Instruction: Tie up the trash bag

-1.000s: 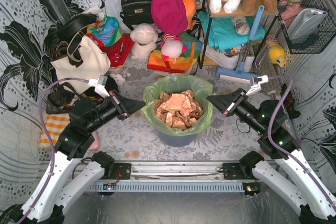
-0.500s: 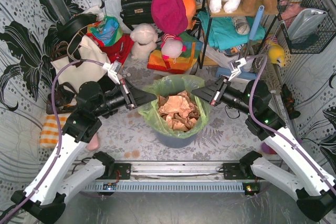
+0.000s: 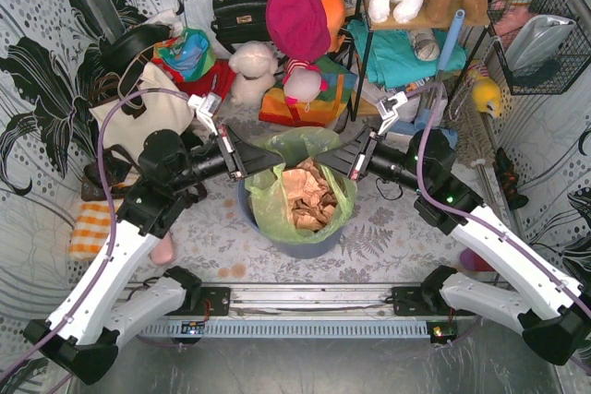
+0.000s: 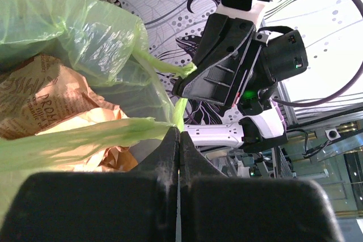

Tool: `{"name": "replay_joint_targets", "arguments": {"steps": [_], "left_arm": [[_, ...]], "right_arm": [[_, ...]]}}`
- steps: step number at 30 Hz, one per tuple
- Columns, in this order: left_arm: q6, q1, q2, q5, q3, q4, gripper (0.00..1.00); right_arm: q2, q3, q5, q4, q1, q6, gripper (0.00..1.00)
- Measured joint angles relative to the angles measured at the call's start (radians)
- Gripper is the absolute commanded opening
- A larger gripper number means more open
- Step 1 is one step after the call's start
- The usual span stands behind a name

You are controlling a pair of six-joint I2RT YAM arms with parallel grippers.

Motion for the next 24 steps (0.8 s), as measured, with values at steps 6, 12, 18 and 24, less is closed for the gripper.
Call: {"name": "replay_joint_targets", "arguments": {"steps": [6,12,18,24], "left_arm": [[0.032,0.0,0.071,-0.021,0.028,0.003,0.0],[0.052,0.0,0.115,-0.041,0.028,0.003,0.0],[0.056,0.0,0.118,-0.041,0.026,0.005,0.0],[0.059,0.0,0.118,-0.04,0.019,0.006,0.0]], "right_arm": [[0.016,0.01,0.153,-0.091,0.0,-0.018,0.0],[-0.043,0.012,0.38,-0.296,0.0,-0.022,0.0],[-0.237,-0.063,0.538,-0.418,0.0,-0.014,0.0],[-0.353,-0.11,0.55,-0.446,0.0,-0.023,0.0]]}}
